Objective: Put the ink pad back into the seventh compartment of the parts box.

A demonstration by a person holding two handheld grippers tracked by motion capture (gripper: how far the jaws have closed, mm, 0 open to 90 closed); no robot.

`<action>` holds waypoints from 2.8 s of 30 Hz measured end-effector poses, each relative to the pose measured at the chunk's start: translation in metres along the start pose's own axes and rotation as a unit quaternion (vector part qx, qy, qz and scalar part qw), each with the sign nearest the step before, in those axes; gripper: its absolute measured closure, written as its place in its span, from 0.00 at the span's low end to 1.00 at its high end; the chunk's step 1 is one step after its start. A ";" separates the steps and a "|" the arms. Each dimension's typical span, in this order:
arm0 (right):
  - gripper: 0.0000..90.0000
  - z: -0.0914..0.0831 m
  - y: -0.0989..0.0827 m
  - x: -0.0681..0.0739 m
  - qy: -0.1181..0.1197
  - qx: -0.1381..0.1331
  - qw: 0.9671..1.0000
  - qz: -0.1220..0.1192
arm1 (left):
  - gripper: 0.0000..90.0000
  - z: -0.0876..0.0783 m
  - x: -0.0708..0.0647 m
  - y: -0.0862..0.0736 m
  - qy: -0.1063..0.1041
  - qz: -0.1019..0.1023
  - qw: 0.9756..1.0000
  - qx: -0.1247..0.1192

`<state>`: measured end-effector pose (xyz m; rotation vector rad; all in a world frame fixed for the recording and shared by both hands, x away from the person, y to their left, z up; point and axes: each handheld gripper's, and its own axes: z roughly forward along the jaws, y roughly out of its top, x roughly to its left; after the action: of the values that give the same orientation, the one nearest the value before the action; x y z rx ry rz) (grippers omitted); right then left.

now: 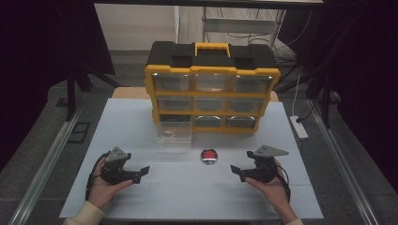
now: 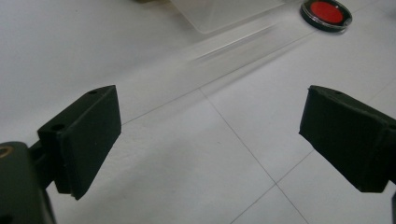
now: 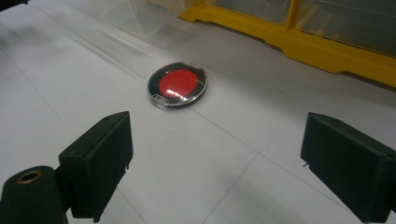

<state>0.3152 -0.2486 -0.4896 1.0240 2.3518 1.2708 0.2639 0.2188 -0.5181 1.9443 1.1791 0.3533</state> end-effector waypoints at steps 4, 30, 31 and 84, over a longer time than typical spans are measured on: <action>0.10 0.004 0.007 0.002 0.000 0.001 1.000 -0.005 | 0.07 0.000 0.000 0.000 0.002 0.002 1.000 0.001; 0.11 0.032 0.035 0.013 0.010 0.012 0.999 -0.028 | 0.08 0.001 -0.001 -0.001 0.002 0.007 1.000 0.002; 0.11 0.032 0.035 0.013 0.010 0.012 0.999 -0.028 | 0.08 0.001 -0.001 -0.001 0.002 0.007 1.000 0.002; 0.10 0.098 0.058 0.028 0.011 0.101 0.992 -0.069 | 0.08 0.001 -0.003 -0.001 0.002 0.008 1.000 0.009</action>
<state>0.3741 -0.1479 -0.4962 0.8897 2.5594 1.0157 0.2629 0.2162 -0.5189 1.9705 1.1731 0.3561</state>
